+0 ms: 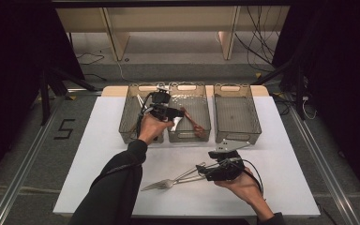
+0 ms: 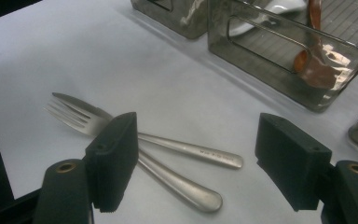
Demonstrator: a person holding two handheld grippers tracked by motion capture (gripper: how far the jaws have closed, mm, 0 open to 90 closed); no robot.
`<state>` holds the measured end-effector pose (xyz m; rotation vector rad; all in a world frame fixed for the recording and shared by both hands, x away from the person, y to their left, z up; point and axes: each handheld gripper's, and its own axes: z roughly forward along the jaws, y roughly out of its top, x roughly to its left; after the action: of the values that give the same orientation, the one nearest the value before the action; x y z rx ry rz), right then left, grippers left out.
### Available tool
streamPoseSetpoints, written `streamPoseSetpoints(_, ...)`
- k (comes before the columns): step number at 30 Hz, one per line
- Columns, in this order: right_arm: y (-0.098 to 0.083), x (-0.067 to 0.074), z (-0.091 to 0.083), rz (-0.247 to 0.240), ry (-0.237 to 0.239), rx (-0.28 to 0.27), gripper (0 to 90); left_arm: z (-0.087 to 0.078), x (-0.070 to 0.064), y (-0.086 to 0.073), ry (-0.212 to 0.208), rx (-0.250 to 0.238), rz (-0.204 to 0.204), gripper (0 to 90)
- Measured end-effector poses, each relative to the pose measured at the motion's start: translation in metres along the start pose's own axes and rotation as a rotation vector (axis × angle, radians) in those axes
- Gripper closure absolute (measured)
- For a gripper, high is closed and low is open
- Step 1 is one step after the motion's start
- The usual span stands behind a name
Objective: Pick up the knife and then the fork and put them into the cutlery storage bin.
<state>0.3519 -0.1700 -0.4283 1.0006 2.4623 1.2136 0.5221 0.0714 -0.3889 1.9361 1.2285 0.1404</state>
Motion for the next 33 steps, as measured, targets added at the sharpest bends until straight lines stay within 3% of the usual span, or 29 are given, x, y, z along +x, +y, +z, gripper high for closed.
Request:
streamPoseSetpoints(7, 0.0, 0.0, 0.0, 0.0, -0.001, 0.001, 30.9, -0.031, 0.003, -0.001, -0.023, -0.02, 0.012, 44.7)
streamPoseSetpoints(14, 0.001, 0.002, 0.0, -0.007, 0.002, 0.002, 30.7, -0.066, 0.002, -0.014, -0.051, -0.061, 0.046, 32.3)
streamPoseSetpoints(24, 0.002, 0.004, 0.004, -0.021, 0.011, 0.017, 30.3, -0.11, 0.013, -0.058, -0.049, -0.102, 0.061, 24.3)
streamPoseSetpoints(33, 0.003, 0.003, 0.007, -0.029, 0.017, 0.028, 30.1, -0.136, 0.025, -0.105, -0.055, -0.135, 0.051, 21.5)
